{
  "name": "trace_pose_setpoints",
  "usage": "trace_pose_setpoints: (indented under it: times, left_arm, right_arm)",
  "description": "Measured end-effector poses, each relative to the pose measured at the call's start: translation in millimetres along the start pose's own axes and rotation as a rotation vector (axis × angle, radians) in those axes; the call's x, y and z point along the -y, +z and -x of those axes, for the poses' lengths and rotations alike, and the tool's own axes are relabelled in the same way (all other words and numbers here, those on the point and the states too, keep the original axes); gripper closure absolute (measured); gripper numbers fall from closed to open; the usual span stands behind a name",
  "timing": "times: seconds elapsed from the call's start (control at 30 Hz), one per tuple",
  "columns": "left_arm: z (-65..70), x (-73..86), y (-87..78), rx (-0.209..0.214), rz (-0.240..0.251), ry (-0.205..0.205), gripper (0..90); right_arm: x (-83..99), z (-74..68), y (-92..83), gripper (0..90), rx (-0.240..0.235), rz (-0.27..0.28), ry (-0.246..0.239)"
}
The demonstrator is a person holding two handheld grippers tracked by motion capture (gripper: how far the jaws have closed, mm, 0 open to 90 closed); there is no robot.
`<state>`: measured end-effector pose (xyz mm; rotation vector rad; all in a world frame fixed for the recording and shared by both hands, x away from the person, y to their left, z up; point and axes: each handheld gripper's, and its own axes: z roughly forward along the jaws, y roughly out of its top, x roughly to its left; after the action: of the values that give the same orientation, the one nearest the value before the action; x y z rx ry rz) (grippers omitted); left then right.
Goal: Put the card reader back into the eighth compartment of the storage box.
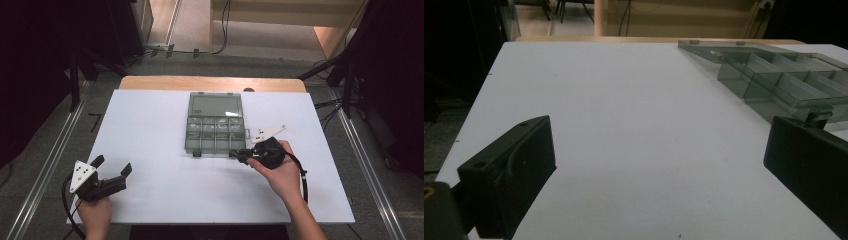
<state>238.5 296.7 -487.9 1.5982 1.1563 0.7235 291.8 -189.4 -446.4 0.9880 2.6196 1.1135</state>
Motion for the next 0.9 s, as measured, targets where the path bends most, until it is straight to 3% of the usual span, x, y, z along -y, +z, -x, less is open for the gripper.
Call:
trace_pose_setpoints:
  times: [0.43, 0.9]
  left_arm:
    - [-0.2, 0.0, -0.1, 0.001, 0.000, 0.000, 0.4]
    - [-0.1, 0.0, 0.1, 0.002, 0.000, 0.001, 0.3]
  right_arm:
    - [-8.6, 5.8, -2.6, 70.9, 0.008, 0.007, 0.000]
    - [-11.7, 15.0, -2.6, 70.9, 0.026, 0.025, 0.033]
